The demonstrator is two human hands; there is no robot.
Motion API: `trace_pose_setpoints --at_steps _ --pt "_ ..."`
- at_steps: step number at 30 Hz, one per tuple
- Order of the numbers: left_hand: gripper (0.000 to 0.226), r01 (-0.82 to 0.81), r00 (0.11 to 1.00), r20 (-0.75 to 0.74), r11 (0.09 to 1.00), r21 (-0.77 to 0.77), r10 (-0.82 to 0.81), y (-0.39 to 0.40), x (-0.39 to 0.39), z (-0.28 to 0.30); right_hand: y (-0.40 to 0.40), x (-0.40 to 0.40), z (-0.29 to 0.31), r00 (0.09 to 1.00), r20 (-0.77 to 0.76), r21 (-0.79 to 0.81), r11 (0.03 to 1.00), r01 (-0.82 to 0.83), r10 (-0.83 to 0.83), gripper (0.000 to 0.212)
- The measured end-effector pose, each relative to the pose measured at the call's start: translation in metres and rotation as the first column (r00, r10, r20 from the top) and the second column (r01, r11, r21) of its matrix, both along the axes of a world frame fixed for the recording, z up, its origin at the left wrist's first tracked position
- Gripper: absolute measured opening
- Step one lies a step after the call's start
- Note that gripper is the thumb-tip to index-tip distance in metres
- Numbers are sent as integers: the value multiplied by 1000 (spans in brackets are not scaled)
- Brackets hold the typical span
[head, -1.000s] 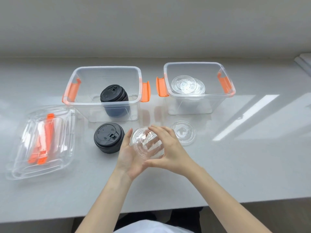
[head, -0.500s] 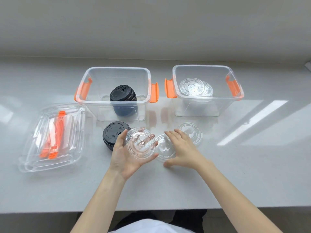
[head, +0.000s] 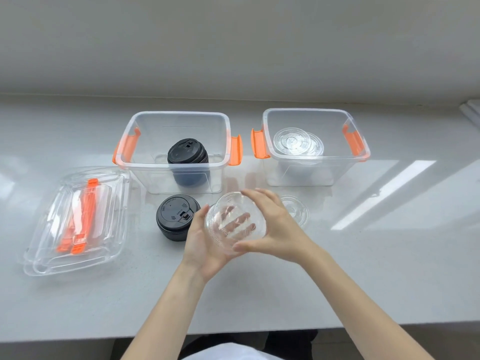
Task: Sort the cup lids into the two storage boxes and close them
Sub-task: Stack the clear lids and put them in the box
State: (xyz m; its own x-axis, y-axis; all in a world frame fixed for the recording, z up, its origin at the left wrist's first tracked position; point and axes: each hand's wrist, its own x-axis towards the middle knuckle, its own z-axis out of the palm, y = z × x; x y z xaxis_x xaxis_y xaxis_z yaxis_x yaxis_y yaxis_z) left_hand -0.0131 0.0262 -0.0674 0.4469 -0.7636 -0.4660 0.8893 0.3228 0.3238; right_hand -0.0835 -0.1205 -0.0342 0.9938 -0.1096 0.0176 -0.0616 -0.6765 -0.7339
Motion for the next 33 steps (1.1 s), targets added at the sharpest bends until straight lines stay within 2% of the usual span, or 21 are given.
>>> trace_pose_setpoints --at_steps 4,8,12,15,19,23,25,28,30,33 --pt "60 41 996 -71 992 -119 -50 -17 -3 1 5 -6 -3 999 -45 37 999 13 -11 100" --pt "65 81 995 -57 995 -66 -85 -24 -2 -5 -10 -14 -5 994 -99 126 991 55 -43 105" --pt "61 85 993 -72 995 -48 -89 -25 1 -8 -45 -20 -10 971 -149 225 949 219 -188 97" --pt "59 84 996 -29 996 -29 -85 -23 4 -7 -64 -19 -26 950 -187 42 964 261 -249 97" --pt "62 81 997 -20 997 -5 -81 -23 4 -5 -69 -17 -53 894 -313 -162 945 283 -321 109" --pt "62 77 996 -36 997 5 -77 -23 6 -5 -67 -15 -67 891 -236 -235 912 336 -388 102" --pt "62 76 997 -34 997 9 -76 -23 7 -5 -66 -13 -66 880 -208 -190 900 392 -427 102" --pt "62 84 996 -25 996 21 -83 -25 7 -5 -64 -13 -49 863 -175 50 871 489 -474 106" --pt "57 99 995 -13 995 15 -99 -29 6 -4 -61 -14 -31 885 -108 190 864 466 -453 105" --pt "54 129 992 -2 992 5 -129 -39 5 -1 -52 -17 -5 932 -10 248 902 353 -362 102"
